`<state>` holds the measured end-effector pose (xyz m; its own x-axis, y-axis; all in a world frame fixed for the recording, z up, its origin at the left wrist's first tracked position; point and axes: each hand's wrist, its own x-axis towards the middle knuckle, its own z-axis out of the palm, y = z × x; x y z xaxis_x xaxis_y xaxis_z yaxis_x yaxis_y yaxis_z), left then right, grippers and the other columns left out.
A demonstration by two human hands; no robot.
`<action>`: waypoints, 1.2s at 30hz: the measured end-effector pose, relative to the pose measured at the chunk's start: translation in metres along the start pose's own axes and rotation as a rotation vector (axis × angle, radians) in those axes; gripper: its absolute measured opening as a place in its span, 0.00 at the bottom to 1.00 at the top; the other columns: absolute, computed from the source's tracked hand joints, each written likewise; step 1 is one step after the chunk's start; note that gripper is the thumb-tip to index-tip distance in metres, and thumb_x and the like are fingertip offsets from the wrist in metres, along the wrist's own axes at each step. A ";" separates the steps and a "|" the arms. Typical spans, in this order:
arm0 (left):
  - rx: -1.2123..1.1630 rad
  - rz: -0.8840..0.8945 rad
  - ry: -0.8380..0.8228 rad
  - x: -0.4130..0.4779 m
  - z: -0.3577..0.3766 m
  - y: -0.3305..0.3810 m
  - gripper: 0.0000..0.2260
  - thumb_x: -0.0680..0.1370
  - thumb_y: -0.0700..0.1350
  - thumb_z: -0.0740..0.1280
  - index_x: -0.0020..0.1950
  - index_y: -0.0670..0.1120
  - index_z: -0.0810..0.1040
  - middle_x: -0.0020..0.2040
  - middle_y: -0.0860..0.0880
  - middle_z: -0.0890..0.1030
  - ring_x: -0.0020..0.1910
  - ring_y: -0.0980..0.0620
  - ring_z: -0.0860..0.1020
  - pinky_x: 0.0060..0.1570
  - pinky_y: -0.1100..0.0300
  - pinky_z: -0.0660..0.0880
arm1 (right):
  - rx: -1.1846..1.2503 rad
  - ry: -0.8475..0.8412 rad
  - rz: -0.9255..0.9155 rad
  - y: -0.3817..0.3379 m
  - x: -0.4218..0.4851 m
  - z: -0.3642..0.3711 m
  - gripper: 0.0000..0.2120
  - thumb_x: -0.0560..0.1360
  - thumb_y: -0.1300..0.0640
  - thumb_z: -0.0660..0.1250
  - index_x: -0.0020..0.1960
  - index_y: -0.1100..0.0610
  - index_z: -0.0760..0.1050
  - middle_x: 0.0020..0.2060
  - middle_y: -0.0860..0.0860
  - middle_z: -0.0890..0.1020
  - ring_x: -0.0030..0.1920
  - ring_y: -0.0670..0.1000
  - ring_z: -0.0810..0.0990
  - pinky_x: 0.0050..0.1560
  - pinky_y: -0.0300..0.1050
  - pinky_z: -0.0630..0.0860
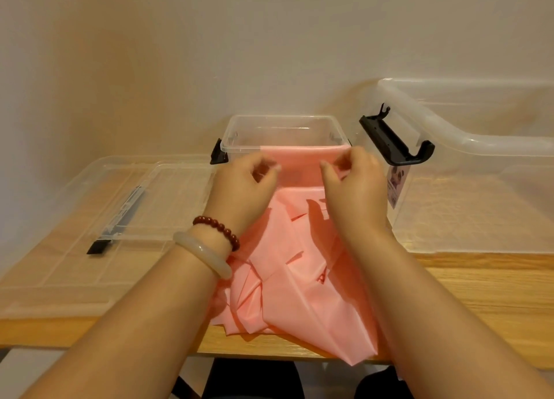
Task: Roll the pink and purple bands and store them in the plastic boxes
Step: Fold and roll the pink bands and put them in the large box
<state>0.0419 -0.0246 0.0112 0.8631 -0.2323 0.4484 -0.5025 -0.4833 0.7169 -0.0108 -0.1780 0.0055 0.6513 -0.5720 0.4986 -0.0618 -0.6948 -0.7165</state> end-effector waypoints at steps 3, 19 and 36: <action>0.331 0.030 -0.221 -0.017 0.009 -0.004 0.11 0.78 0.56 0.65 0.50 0.49 0.80 0.49 0.53 0.78 0.48 0.56 0.75 0.49 0.66 0.71 | -0.146 -0.155 0.074 0.015 -0.015 0.003 0.15 0.75 0.47 0.69 0.55 0.56 0.75 0.54 0.53 0.77 0.53 0.54 0.76 0.49 0.48 0.71; 0.513 -0.072 -0.468 -0.038 0.002 -0.018 0.11 0.80 0.43 0.60 0.46 0.46 0.82 0.47 0.50 0.80 0.49 0.49 0.76 0.46 0.61 0.68 | -0.406 -0.393 -0.298 0.028 -0.011 0.013 0.10 0.76 0.54 0.66 0.54 0.51 0.84 0.52 0.49 0.82 0.56 0.55 0.77 0.52 0.48 0.69; -0.193 -0.012 -0.075 -0.040 0.012 -0.013 0.29 0.75 0.51 0.71 0.72 0.63 0.61 0.65 0.56 0.68 0.63 0.59 0.71 0.62 0.66 0.69 | -0.202 -0.173 -0.607 0.026 -0.028 0.004 0.14 0.77 0.50 0.61 0.41 0.54 0.83 0.34 0.50 0.82 0.37 0.57 0.79 0.40 0.53 0.74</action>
<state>0.0143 -0.0191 -0.0218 0.8671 -0.2925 0.4032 -0.4858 -0.3176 0.8143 -0.0277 -0.1784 -0.0286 0.7262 0.0132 0.6874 0.2250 -0.9493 -0.2195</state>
